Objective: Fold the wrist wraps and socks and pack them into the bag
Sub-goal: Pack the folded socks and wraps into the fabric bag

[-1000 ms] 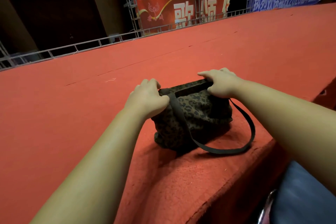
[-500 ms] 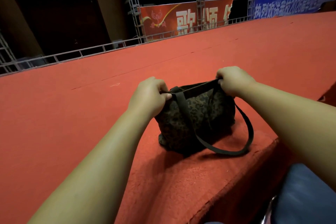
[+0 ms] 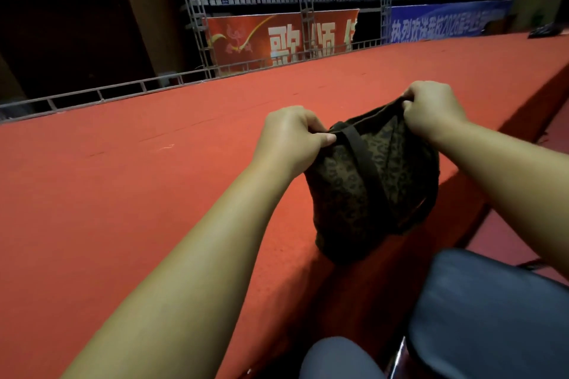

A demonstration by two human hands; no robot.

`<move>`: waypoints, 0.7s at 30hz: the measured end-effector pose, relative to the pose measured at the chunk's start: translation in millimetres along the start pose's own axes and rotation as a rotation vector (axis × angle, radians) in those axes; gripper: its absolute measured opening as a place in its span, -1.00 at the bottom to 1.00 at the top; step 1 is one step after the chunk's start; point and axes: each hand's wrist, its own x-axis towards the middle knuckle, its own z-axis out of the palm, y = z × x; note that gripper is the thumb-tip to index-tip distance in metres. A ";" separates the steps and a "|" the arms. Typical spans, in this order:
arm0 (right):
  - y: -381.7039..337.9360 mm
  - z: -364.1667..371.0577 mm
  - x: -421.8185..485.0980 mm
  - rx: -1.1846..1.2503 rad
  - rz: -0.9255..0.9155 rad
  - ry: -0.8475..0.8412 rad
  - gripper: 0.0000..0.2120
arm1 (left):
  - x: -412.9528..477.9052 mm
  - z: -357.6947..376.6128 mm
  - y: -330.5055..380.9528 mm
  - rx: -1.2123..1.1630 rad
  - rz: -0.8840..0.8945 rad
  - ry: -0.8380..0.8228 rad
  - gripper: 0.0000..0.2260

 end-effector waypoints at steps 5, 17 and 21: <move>46.5 -28.0 -29.5 -0.010 0.093 0.000 -0.76 | -14.6 47.3 38.3 -0.227 -0.076 -0.138 -0.88; 176.4 -25.1 -110.3 -0.175 0.376 -0.141 -0.69 | -78.1 203.5 94.8 -0.334 -0.151 -0.464 -0.85; 212.1 -7.4 -147.7 -0.291 0.400 -0.280 -0.72 | -114.5 256.1 95.0 -0.296 -0.153 -0.574 -0.86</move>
